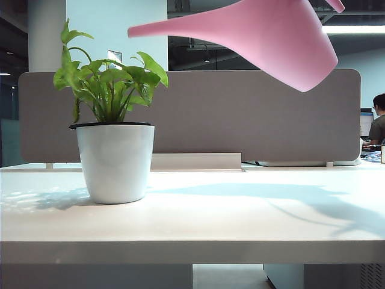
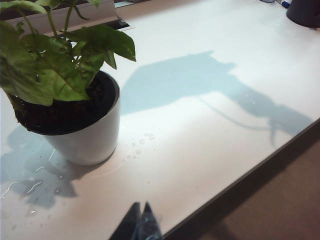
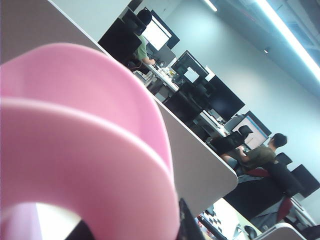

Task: Pick up the watering can from the table, water the potted plant, and put the can back.

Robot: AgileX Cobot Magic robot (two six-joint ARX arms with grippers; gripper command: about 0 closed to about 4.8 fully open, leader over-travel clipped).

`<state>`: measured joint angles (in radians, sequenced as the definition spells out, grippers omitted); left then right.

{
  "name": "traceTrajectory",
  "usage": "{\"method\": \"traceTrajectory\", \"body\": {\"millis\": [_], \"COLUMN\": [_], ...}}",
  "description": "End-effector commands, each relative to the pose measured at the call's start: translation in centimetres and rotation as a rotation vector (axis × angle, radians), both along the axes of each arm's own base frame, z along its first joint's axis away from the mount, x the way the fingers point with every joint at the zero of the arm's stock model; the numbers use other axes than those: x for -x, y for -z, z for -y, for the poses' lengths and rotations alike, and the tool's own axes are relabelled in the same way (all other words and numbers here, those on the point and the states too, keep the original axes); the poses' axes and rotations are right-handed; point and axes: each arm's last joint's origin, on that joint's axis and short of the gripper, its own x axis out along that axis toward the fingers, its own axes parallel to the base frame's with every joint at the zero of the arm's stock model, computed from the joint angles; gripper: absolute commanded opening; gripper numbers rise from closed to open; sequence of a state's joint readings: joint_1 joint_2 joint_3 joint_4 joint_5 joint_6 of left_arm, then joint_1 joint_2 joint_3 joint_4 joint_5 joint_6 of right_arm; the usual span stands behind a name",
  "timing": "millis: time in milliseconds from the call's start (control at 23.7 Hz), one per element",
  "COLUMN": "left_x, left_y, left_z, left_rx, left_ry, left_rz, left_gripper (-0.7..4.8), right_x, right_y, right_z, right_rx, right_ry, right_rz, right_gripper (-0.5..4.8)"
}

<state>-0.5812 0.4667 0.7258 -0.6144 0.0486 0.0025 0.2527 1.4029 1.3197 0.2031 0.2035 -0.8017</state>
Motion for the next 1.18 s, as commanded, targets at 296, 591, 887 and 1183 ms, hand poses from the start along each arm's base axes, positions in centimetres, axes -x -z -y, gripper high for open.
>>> {"method": "traceTrajectory", "body": {"millis": [296,591,887,1183], "left_x": [0.0,0.0,0.0,0.0], "left_y": [-0.2,-0.2,-0.2,-0.2], "left_z": [0.0,0.0,0.0,0.0], "left_rx": [0.008,0.008,0.009,0.008], "left_ry": [-0.001,-0.001,-0.001,-0.002], "left_rz": [0.009,0.008,0.009,0.009], "left_gripper": [0.03,0.03,0.03,0.03], "right_x": [-0.3,-0.5,-0.3,-0.1], "right_y": [-0.2,0.1,-0.1,-0.5], "right_z": [-1.5,-2.5,-2.9,-3.3], "right_rx": [0.060,0.148,0.194,0.203], "right_ry": [0.007,-0.005,0.014,0.025], "right_rz": [0.044,0.046,0.066,0.103], "right_gripper": [-0.06,-0.06,-0.06,-0.06]}}
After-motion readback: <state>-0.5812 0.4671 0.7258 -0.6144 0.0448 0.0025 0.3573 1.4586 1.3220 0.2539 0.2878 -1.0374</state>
